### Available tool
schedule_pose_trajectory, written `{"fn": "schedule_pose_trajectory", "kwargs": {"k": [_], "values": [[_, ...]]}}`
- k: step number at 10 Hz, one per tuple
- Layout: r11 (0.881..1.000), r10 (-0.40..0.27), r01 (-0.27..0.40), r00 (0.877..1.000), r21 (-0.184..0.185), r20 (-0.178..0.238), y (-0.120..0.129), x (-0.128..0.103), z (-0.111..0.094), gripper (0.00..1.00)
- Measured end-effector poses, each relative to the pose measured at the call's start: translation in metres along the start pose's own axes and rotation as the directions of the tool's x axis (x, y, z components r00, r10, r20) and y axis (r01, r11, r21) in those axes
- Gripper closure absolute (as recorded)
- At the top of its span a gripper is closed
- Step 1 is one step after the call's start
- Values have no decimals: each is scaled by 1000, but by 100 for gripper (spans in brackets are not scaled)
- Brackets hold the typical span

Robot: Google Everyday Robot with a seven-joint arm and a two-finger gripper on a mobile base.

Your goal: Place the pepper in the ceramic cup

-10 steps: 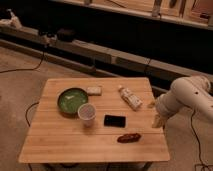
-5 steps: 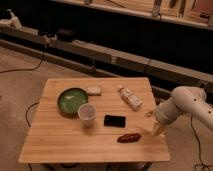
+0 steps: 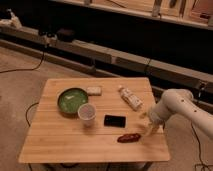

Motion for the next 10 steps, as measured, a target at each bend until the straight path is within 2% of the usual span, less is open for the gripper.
{"fn": "schedule_pose_trajectory", "kwargs": {"k": [3,5,7,8,10], "values": [[999,-36,36,999,-22,5,-7,-21,18,35],[997,-58,60,998,-45,38,1,-40,23,35],[993,-93,96,994,-62,48,12,-50,27,35],[991,-111,113,993,-73,36,18,-51,31,35],[991,-105,104,994,-84,-7,26,-43,41,35]]}}
